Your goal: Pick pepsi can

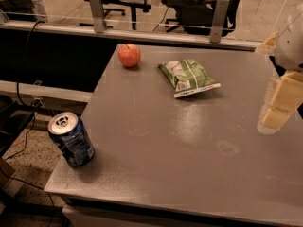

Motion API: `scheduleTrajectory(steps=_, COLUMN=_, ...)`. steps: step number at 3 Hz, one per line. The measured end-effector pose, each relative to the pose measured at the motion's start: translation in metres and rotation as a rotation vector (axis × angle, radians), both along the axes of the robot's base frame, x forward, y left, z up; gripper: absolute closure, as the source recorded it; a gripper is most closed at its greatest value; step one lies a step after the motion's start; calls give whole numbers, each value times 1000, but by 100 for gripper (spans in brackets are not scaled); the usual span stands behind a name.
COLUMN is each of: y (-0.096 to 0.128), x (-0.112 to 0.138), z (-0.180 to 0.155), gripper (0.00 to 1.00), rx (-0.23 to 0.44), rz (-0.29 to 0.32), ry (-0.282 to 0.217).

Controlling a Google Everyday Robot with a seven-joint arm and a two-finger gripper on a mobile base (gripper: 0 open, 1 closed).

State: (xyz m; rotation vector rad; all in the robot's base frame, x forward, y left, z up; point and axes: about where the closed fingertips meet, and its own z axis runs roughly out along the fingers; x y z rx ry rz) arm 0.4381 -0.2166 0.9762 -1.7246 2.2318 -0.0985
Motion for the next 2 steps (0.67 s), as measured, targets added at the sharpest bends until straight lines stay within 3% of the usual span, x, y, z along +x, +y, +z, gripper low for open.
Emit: scheduleTrajectory(steps=2, y=15, x=8, z=3, gripper=0, rx=40, rz=35, ry=-6)
